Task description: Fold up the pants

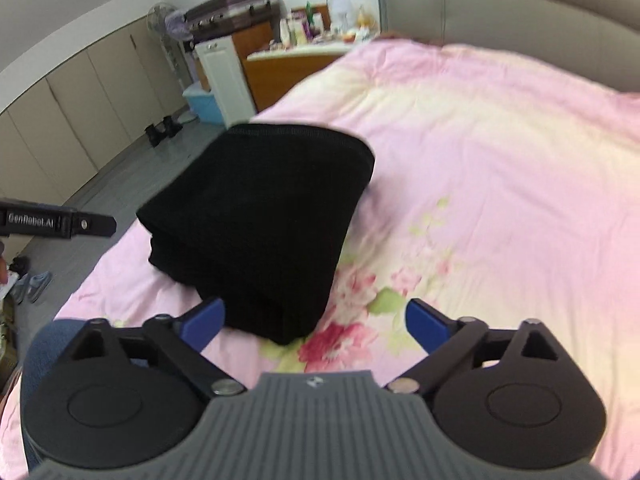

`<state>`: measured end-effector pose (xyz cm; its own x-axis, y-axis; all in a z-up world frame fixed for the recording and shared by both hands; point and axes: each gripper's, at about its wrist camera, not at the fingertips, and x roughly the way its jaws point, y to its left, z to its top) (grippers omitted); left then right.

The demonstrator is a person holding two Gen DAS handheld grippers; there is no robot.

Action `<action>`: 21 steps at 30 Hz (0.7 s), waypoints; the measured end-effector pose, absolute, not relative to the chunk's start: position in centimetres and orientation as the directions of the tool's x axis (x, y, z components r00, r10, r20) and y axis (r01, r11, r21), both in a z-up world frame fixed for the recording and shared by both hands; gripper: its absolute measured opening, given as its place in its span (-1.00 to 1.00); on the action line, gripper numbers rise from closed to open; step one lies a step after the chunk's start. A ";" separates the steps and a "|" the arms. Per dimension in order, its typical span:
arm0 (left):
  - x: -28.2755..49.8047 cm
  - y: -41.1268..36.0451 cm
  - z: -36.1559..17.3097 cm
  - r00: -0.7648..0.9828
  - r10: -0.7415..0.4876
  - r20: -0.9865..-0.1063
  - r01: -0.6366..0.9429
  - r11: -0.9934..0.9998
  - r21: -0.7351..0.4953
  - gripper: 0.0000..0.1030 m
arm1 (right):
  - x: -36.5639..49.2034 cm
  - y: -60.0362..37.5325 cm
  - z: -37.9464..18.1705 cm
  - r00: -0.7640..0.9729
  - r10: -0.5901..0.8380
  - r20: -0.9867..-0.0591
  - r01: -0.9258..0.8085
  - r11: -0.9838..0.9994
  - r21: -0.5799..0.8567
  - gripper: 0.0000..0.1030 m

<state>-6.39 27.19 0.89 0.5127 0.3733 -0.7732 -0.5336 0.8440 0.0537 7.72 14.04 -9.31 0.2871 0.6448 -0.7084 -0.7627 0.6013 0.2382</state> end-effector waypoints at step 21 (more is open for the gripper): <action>-6.7 17.2 2.6 0.509 0.462 -0.726 -0.558 0.819 0.130 0.86 | 3.1 9.8 -3.1 0.461 0.591 -0.662 -0.656 0.729 0.194 0.90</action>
